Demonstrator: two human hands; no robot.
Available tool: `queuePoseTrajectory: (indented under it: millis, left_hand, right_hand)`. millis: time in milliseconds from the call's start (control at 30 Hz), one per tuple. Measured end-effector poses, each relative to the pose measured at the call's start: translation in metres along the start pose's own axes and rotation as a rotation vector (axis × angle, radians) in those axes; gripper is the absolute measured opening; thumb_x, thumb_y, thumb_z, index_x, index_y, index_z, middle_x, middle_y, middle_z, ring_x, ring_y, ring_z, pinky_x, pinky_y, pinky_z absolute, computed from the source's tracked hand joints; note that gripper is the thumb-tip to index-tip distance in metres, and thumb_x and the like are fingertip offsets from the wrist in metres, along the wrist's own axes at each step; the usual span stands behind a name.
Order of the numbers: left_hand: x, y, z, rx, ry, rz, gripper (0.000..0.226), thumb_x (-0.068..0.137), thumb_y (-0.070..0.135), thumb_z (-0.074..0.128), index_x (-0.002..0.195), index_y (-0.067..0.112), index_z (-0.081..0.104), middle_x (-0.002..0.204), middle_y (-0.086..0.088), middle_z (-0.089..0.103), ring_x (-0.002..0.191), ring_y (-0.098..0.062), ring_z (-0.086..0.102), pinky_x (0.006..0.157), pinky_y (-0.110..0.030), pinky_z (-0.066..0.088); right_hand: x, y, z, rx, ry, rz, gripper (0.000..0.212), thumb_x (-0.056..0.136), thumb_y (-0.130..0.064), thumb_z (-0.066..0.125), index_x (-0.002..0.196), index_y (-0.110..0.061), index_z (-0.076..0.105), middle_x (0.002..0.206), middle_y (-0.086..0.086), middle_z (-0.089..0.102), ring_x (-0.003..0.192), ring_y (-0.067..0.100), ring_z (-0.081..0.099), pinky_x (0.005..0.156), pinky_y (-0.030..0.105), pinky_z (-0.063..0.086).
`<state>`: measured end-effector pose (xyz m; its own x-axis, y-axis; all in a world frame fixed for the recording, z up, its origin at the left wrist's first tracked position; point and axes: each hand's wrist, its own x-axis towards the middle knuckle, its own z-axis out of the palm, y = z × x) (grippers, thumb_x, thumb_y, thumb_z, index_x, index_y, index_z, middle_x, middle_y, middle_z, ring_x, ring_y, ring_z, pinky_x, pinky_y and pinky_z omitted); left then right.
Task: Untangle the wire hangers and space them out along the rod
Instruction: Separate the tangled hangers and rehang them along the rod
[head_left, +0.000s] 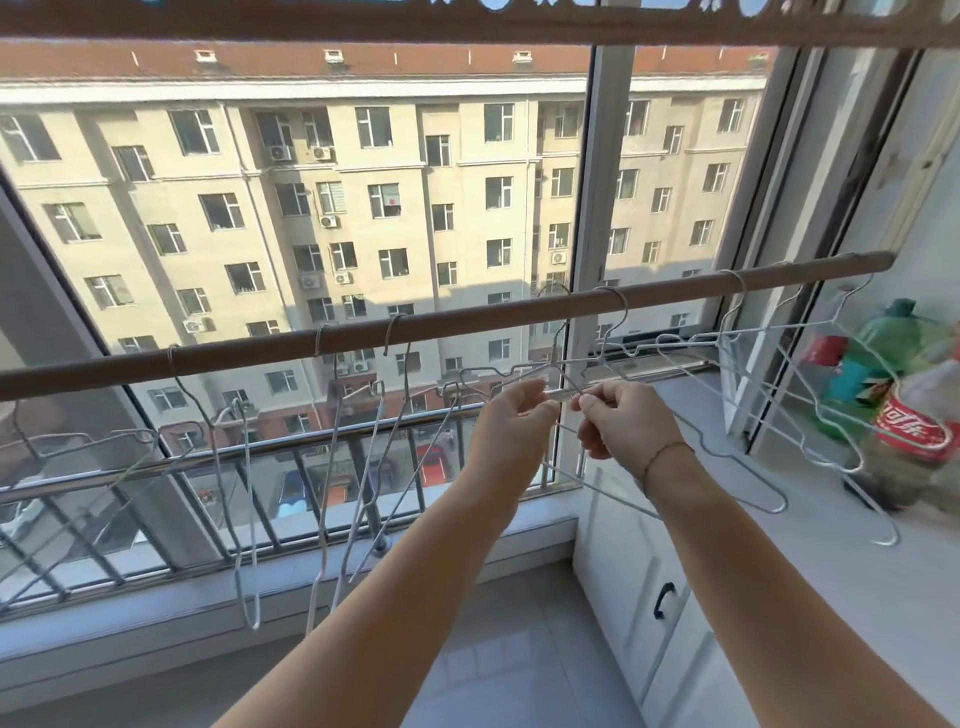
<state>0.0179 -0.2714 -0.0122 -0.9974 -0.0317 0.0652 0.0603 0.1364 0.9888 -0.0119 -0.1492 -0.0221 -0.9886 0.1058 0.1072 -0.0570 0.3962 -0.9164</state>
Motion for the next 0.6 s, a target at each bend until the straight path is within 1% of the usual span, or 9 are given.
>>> queuePoseTrajectory:
  millis: [67, 133, 200, 267, 300, 367, 433, 500, 600]
  left_hand:
    - [-0.001, -0.004, -0.003, 0.006, 0.010, -0.019, 0.037, 0.091, 0.015, 0.052, 0.129, 0.012, 0.053, 0.121, -0.003, 0.061, 0.104, -0.011, 0.054, 0.084, -0.021, 0.036]
    - [-0.003, -0.007, -0.007, 0.000, 0.015, -0.028, 0.037, 0.092, 0.015, 0.053, 0.128, 0.011, 0.054, 0.118, -0.002, 0.061, 0.102, -0.010, 0.054, 0.080, -0.017, 0.037]
    - [-0.004, -0.009, -0.013, -0.032, 0.039, -0.026, 0.035, 0.092, 0.014, 0.052, 0.127, 0.011, 0.055, 0.115, -0.001, 0.061, 0.100, -0.009, 0.055, 0.074, -0.012, 0.039]
    - [-0.008, -0.009, -0.025, -0.058, 0.098, 0.002, 0.029, 0.091, 0.013, 0.052, 0.119, 0.013, 0.059, 0.113, -0.001, 0.064, 0.099, -0.009, 0.057, 0.074, -0.011, 0.040]
    - [-0.010, -0.010, -0.033, -0.060, 0.144, 0.029, 0.025, 0.091, 0.012, 0.052, 0.115, 0.015, 0.061, 0.111, -0.001, 0.066, 0.097, -0.009, 0.059, 0.075, -0.012, 0.041]
    - [-0.015, -0.011, -0.053, -0.062, 0.256, 0.095, 0.023, 0.091, 0.009, 0.051, 0.109, 0.015, 0.063, 0.106, -0.001, 0.067, 0.094, -0.005, 0.061, 0.078, -0.013, 0.045]
    - [-0.019, -0.013, -0.075, -0.078, 0.380, 0.140, 0.025, 0.090, 0.006, 0.050, 0.108, 0.013, 0.065, 0.099, 0.001, 0.068, 0.088, 0.000, 0.062, 0.075, -0.010, 0.047]
    - [-0.022, -0.018, -0.094, -0.090, 0.479, 0.144, 0.026, 0.090, 0.005, 0.049, 0.107, 0.014, 0.066, 0.099, 0.003, 0.068, 0.095, -0.006, 0.062, 0.078, -0.012, 0.043]
    - [-0.024, -0.023, -0.111, -0.071, 0.516, 0.108, 0.027, 0.091, 0.006, 0.048, 0.111, 0.012, 0.064, 0.107, -0.001, 0.066, 0.103, -0.012, 0.059, 0.086, -0.018, 0.041]
  right_hand:
    - [0.001, 0.006, 0.003, -0.024, 0.001, 0.022, 0.021, 0.092, -0.012, 0.046, 0.083, -0.006, 0.064, 0.060, 0.008, 0.063, 0.057, 0.022, 0.060, 0.062, 0.035, 0.055]
    - [0.000, 0.010, 0.006, -0.068, 0.027, 0.014, 0.019, 0.091, -0.014, 0.047, 0.092, -0.005, 0.064, 0.070, 0.009, 0.068, 0.069, 0.022, 0.065, 0.076, 0.039, 0.055]
    - [-0.004, 0.009, 0.007, -0.152, 0.078, -0.019, 0.023, 0.091, -0.017, 0.049, 0.109, -0.007, 0.060, 0.097, 0.011, 0.068, 0.095, 0.024, 0.064, 0.091, 0.038, 0.050]
    - [-0.012, 0.005, 0.008, -0.214, 0.131, -0.087, 0.037, 0.090, -0.016, 0.050, 0.126, -0.006, 0.050, 0.126, 0.012, 0.056, 0.120, 0.025, 0.050, 0.104, 0.034, 0.037]
    - [-0.019, 0.002, 0.010, -0.220, 0.170, -0.142, 0.040, 0.090, -0.014, 0.051, 0.129, -0.005, 0.047, 0.133, 0.012, 0.049, 0.126, 0.024, 0.043, 0.107, 0.031, 0.031]
    - [-0.036, -0.006, 0.018, -0.176, 0.256, -0.268, 0.039, 0.088, -0.009, 0.052, 0.126, -0.005, 0.048, 0.134, 0.011, 0.046, 0.129, 0.022, 0.039, 0.107, 0.023, 0.025]
    - [-0.052, -0.010, 0.036, -0.110, 0.270, -0.371, 0.036, 0.085, -0.005, 0.054, 0.121, -0.007, 0.051, 0.128, 0.008, 0.050, 0.125, 0.019, 0.042, 0.107, 0.024, 0.027]
    - [-0.065, -0.013, 0.062, -0.023, 0.119, -0.375, 0.035, 0.085, -0.007, 0.055, 0.119, -0.012, 0.051, 0.119, 0.001, 0.052, 0.117, 0.015, 0.047, 0.103, 0.025, 0.036]
    - [-0.073, -0.018, 0.108, 0.113, -0.283, -0.162, 0.038, 0.087, -0.015, 0.055, 0.124, -0.011, 0.047, 0.109, 0.001, 0.054, 0.104, 0.015, 0.053, 0.089, 0.022, 0.045]
